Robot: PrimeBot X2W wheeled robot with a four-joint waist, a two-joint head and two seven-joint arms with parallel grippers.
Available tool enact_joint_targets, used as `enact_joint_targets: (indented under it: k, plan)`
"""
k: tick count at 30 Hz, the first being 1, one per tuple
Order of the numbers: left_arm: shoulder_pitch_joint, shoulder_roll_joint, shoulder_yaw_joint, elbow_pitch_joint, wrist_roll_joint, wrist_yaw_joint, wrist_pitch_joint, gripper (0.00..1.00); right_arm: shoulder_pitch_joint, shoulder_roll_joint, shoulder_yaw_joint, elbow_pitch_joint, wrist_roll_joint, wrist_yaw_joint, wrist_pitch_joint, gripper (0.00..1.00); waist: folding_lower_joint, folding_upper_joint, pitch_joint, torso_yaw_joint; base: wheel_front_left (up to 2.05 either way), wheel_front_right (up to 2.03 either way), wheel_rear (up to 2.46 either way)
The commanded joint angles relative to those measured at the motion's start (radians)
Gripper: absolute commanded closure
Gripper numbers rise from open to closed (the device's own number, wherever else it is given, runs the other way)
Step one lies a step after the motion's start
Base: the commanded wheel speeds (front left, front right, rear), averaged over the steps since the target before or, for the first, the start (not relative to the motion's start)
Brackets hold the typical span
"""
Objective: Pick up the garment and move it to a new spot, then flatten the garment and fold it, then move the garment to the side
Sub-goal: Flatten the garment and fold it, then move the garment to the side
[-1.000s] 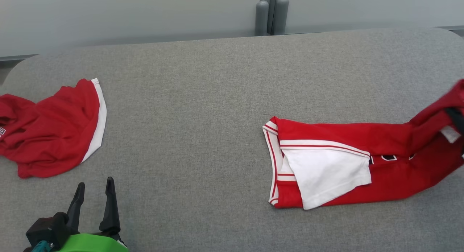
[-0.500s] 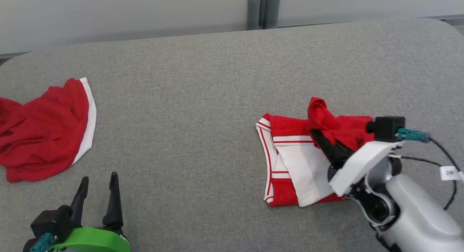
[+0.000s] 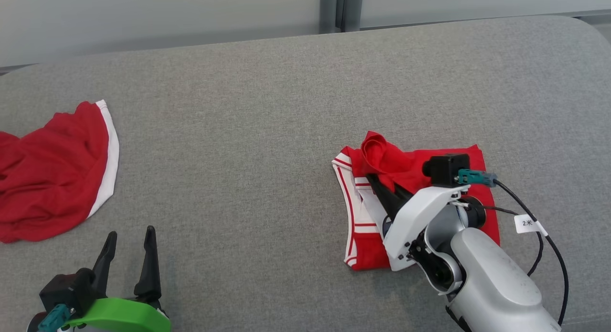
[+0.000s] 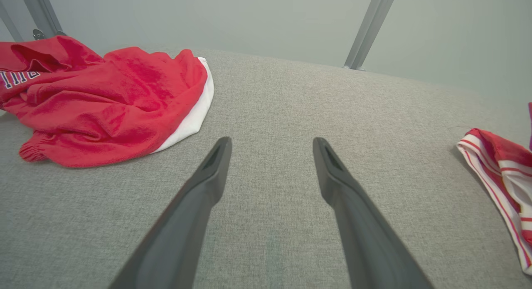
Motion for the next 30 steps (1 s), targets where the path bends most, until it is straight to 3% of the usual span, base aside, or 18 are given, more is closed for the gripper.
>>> enact_joint_targets:
  k: [1,2,3,4,5,9,15,18,21,25,30]
  plan:
    - [-0.016,0.009,0.003,-0.004,-0.002,0.0,0.001,0.0,-0.007,0.004,0.007,-0.003,-0.019,0.0,0.016,1.0,0.0,0.0,0.002,-0.005,0.0,0.0,0.0]
    - [-0.013,0.01,0.004,-0.003,-0.003,0.002,0.001,0.0,-0.002,0.005,0.02,-0.012,-0.024,0.0,0.029,0.9,0.0,0.0,0.003,-0.008,0.0,0.0,0.0]
    - [-0.01,0.01,0.005,-0.002,-0.004,0.003,0.001,0.0,0.003,0.003,0.03,-0.025,-0.031,0.0,0.036,0.55,0.0,0.0,0.003,-0.01,0.0,0.0,0.0]
    - [-0.01,0.01,0.005,-0.002,-0.004,0.003,0.001,0.0,0.003,0.003,0.03,-0.025,-0.031,0.0,0.036,0.55,0.0,0.0,0.003,-0.01,0.0,0.0,0.0]
    - [-0.007,0.012,0.006,-0.002,-0.005,0.005,0.001,0.0,0.008,-0.001,0.039,-0.04,-0.036,0.0,0.039,0.0,0.0,0.0,0.003,-0.013,0.0,0.0,0.0]
    - [0.002,0.015,0.007,-0.002,-0.009,0.01,0.005,0.0,0.039,-0.003,0.046,-0.109,-0.028,0.0,0.048,0.0,0.0,0.0,-0.001,-0.024,0.0,0.0,0.0]
    - [0.015,0.025,0.013,-0.014,-0.013,0.018,0.008,0.0,0.117,-0.035,0.034,-0.329,0.007,0.0,0.1,0.0,0.0,0.0,0.0,-0.036,0.0,0.0,0.0]
    - [0.018,0.029,0.02,-0.022,-0.015,0.025,0.008,0.0,0.183,-0.054,-0.021,-0.471,0.045,0.0,0.141,0.0,0.0,0.0,0.007,-0.038,0.0,0.0,0.0]
    - [0.022,0.029,0.026,-0.032,-0.016,0.03,0.003,0.0,0.251,-0.083,-0.141,-0.559,0.046,0.0,0.18,0.0,0.0,0.0,0.019,-0.044,0.0,0.0,0.0]
    - [0.017,0.022,0.025,-0.037,-0.017,0.028,-0.002,0.0,0.298,-0.098,-0.307,-0.534,-0.005,0.0,0.207,0.0,0.0,0.0,0.031,-0.048,0.0,0.0,0.0]
    - [-0.004,0.009,0.026,-0.04,0.006,0.028,-0.015,0.0,0.317,-0.086,-0.419,-0.408,-0.04,0.0,0.219,0.0,0.0,0.0,0.029,-0.036,0.0,0.0,0.0]
